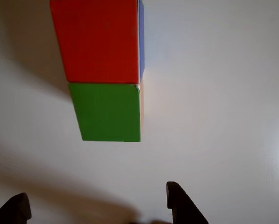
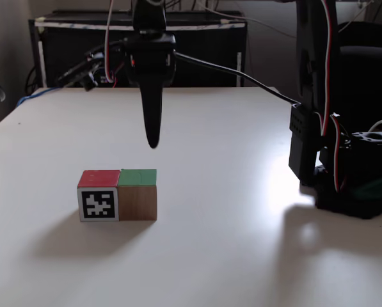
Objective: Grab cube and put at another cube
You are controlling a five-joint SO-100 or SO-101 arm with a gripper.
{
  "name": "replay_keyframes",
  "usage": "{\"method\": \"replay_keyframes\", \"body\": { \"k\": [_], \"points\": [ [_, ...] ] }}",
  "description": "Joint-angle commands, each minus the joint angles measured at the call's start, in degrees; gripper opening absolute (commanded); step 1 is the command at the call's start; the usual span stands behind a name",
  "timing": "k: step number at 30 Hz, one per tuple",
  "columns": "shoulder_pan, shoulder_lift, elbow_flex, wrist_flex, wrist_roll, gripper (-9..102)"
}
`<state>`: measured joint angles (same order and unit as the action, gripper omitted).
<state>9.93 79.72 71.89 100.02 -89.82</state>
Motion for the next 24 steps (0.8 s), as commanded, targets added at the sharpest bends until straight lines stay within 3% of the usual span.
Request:
{"method": "replay_keyframes", "body": {
  "k": [1,8,24],
  "points": [
    [1.14,3.08,1.41,-2.11,-0.79,45],
    [2.46,2.46,4.92,-7.65,-1.76,47],
    [-2.02,-1.14,6.77,-11.87,2.72,48]
  ]
}}
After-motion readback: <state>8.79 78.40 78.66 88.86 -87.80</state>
